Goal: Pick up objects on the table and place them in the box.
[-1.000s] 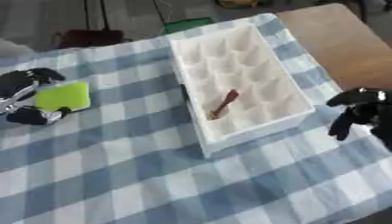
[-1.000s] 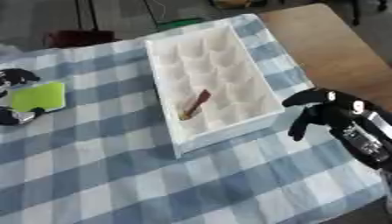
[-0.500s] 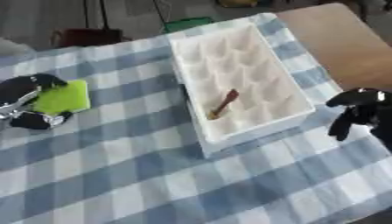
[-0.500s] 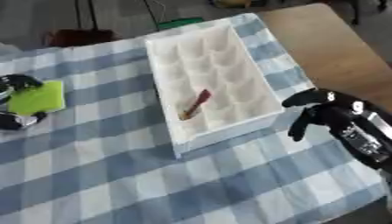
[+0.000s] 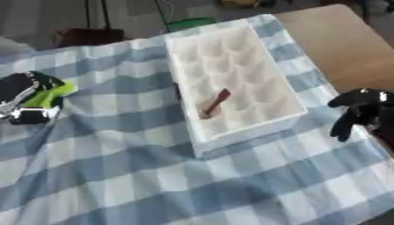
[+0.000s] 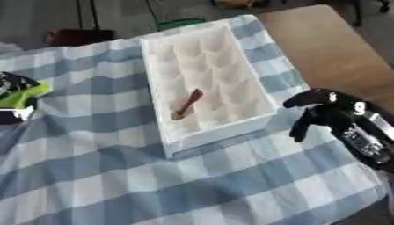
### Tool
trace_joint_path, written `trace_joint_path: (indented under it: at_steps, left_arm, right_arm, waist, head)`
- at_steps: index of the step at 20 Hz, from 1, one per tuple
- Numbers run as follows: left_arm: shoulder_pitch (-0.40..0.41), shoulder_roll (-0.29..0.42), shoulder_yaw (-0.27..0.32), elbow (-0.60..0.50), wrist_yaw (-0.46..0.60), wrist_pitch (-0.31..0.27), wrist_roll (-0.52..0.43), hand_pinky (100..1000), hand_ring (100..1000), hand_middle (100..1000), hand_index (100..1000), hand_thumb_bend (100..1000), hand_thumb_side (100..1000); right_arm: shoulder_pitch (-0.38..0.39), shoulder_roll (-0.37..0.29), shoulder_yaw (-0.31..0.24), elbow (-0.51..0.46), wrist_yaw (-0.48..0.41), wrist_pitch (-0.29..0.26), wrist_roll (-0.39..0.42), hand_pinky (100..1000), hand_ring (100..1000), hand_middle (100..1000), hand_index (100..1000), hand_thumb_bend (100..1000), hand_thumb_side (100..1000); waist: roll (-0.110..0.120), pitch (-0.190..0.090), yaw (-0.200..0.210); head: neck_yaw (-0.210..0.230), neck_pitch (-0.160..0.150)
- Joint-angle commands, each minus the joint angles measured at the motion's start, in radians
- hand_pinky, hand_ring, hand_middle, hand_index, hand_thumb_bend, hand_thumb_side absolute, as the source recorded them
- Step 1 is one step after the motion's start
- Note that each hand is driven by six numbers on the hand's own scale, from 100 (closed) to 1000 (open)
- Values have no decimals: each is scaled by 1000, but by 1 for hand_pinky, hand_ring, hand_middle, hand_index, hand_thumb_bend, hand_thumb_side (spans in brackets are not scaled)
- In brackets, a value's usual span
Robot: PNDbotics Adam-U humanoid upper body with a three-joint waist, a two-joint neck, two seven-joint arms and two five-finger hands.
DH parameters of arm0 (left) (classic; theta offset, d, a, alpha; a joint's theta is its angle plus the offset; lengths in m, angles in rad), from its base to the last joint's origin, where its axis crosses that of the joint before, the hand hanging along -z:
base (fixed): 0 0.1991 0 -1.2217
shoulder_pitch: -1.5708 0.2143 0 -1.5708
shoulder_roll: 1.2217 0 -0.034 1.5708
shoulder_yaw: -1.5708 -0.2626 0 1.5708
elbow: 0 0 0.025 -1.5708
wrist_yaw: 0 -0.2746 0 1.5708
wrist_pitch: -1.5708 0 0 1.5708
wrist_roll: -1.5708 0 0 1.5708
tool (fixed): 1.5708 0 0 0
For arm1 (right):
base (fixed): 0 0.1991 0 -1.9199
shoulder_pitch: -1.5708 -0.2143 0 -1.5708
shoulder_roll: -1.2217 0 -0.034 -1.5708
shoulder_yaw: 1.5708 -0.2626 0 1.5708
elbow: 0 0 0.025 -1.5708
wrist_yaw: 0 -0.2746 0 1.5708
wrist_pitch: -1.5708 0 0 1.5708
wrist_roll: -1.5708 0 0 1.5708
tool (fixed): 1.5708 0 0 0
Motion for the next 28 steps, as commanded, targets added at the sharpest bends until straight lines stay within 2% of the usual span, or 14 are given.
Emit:
trace_joint_path:
  at_steps: [1, 5, 6, 9, 10, 12, 14, 18, 19, 20, 21, 23, 24, 28]
  left_arm:
    - [-5, 57, 7, -57, 87, -29, -116, 678, 557, 563, 824, 100, 268]
    - [4, 92, 32, -163, 167, -47, -228, 688, 570, 573, 823, 100, 267]
    - [5, 97, 37, -185, 173, -45, -238, 703, 583, 585, 830, 333, 307]
    - [14, 121, 49, -300, 116, -54, -217, 712, 591, 590, 836, 480, 352]
    - [18, 123, 50, -320, 96, -55, -209, 716, 584, 592, 839, 576, 384]
    - [21, 125, 49, -351, 59, -56, -196, 717, 578, 590, 843, 618, 395]
    - [23, 125, 46, -367, 36, -55, -185, 716, 576, 589, 843, 615, 391]
    - [15, 119, 37, -387, 47, -42, -155, 701, 550, 564, 827, 520, 332]
    - [8, 112, 29, -392, 69, -38, -147, 681, 527, 543, 815, 416, 268]
    - [2, 107, 20, -395, 100, -33, -144, 680, 525, 542, 814, 411, 265]
    - [-8, 99, 8, -398, 140, -29, -146, 660, 503, 520, 799, 332, 227]
    - [-22, 92, -9, -402, 215, -15, -165, 659, 501, 518, 798, 328, 224]
    - [-26, 91, -12, -407, 239, -9, -174, 648, 488, 505, 787, 290, 201]
    - [-98, 45, -72, -466, 345, 5, -208, 638, 479, 495, 779, 263, 175]
  right_arm:
    - [-7, -12, -4, -16, -3, -4, 0, 563, 492, 761, 813, 100, 745]
    - [-4, -13, -6, -15, -3, -3, -2, 563, 492, 761, 813, 100, 745]
    - [-4, -13, -6, -15, -4, -3, -2, 563, 492, 761, 812, 100, 743]
    - [-3, -14, -7, -15, -6, -3, -3, 563, 492, 761, 812, 100, 743]
    - [-2, -14, -8, -15, -6, -3, -3, 563, 492, 761, 812, 100, 742]
    - [-1, -13, -8, -15, -7, -4, -4, 563, 492, 761, 812, 100, 741]
    - [0, -13, -9, -15, -8, -4, -5, 563, 492, 761, 812, 100, 740]
    - [0, -13, -8, -14, -10, -3, -4, 563, 492, 761, 812, 100, 741]
    - [0, -13, -8, -13, -10, -3, -3, 563, 492, 761, 812, 100, 744]
    - [-1, -12, -7, -13, -9, -2, -2, 563, 492, 761, 812, 100, 744]
    - [-2, -12, -6, -12, -10, -1, -1, 563, 492, 761, 812, 100, 743]
    - [-2, -12, -5, -12, -11, 1, 1, 563, 492, 761, 812, 100, 743]
    - [-2, -12, -5, -12, -11, 1, 1, 563, 492, 761, 812, 100, 742]
    - [-2, -12, -2, -11, -15, 4, 5, 563, 492, 761, 812, 100, 742]
  waist:
    - [-5, -22, 3]
    - [-5, -25, 7]
    - [-5, -26, 7]
    - [-7, -29, 11]
    - [-7, -30, 11]
    - [-9, -31, 10]
    - [-10, -32, 9]
    - [-10, -33, 8]
    - [-9, -34, 7]
    - [-8, -34, 7]
    - [-7, -35, 5]
    - [-7, -36, 4]
    - [-7, -36, 3]
    - [-2, -44, -12]
  head:
    - [0, -7]
    - [-2, -6]
    - [-3, -6]
    - [-5, -5]
    - [-5, -6]
    - [-5, -5]
    - [-5, -4]
    - [-6, -4]
    - [-4, -4]
    - [-4, -4]
    - [-3, -3]
    - [-3, -1]
    - [-3, -1]
    - [4, 1]
